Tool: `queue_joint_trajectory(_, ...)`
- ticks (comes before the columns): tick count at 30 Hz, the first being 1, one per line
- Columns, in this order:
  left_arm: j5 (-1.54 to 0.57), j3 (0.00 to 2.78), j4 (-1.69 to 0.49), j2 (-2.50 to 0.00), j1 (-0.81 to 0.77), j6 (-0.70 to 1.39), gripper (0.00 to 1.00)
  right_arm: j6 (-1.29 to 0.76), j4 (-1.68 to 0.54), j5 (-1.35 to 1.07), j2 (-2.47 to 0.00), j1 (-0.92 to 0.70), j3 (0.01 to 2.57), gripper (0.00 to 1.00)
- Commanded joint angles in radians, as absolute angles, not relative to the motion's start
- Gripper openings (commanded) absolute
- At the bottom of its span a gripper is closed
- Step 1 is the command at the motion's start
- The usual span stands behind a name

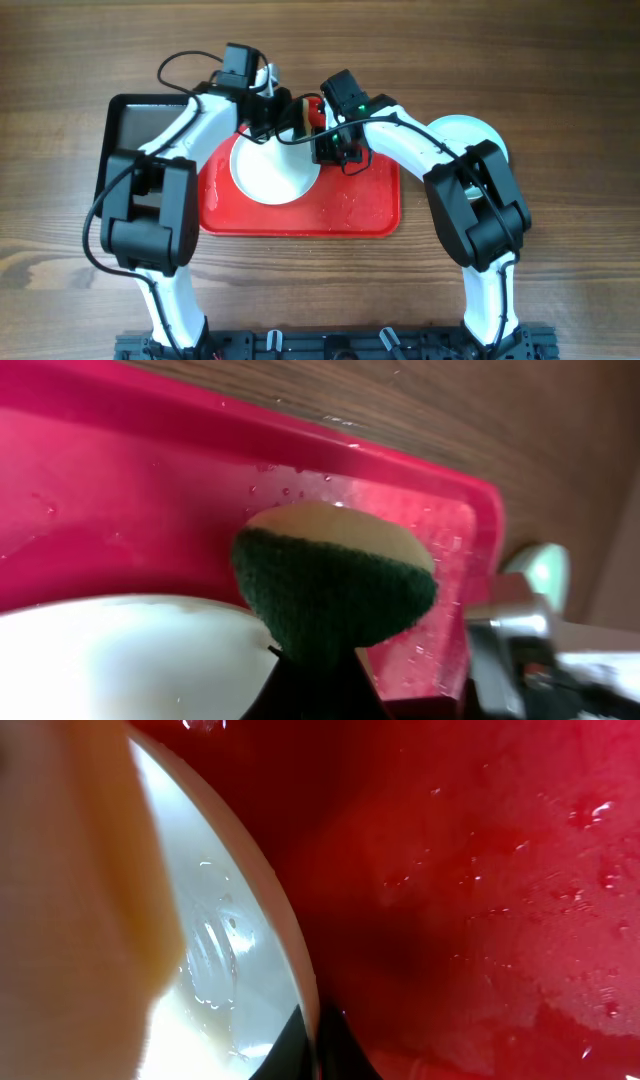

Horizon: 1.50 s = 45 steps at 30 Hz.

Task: Clean dirty plates on tray and stack at the side
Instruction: 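Lift the white plate with the right gripper and stack it on the blue plates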

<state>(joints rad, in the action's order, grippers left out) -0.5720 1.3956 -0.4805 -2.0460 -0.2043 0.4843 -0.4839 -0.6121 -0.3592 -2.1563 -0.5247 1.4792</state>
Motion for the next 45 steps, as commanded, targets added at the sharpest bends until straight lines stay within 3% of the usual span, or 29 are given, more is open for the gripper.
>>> queue_joint_trajectory(1, -0.675, 1.425, -0.503, -2.032, -0.078, 0.464, 0.04, -0.445, -0.630, -0.353, -2.186, -0.535, 1.457, 0.04)
queue_joint_trajectory(6, -0.487, 1.438, -0.662, -1.901, 0.061, 0.463, 0.04, -0.437, -0.636, -0.357, -2.177, -0.534, 1.459, 0.04)
queue_joint_trajectory(10, -0.356, 1.438, -0.797, -1.834, 0.078, 0.410, 0.04, -0.389, -0.681, -0.313, -2.103, -0.533, 1.462, 0.04)
queue_joint_trajectory(16, -0.183, 1.425, -0.928, -1.839, 0.043, 0.404, 0.04, -0.393, -0.778, 0.104, -1.874, -0.573, 1.462, 0.04)
queue_joint_trajectory(21, -0.173, 1.424, -0.944, -1.839, 0.039, 0.408, 0.04, -0.396, -0.839, 0.578, -1.756, -0.686, 1.462, 0.04)
queue_joint_trajectory(27, -0.173, 1.424, -0.944, -1.839, 0.039, 0.427, 0.04, -0.396, -0.881, 0.896, -1.751, -0.810, 1.462, 0.04)
queue_joint_trajectory(45, -0.173, 1.424, -0.944, -1.839, 0.036, 0.427, 0.04, -0.373, -0.879, 1.521, -1.750, -1.025, 1.462, 0.05)
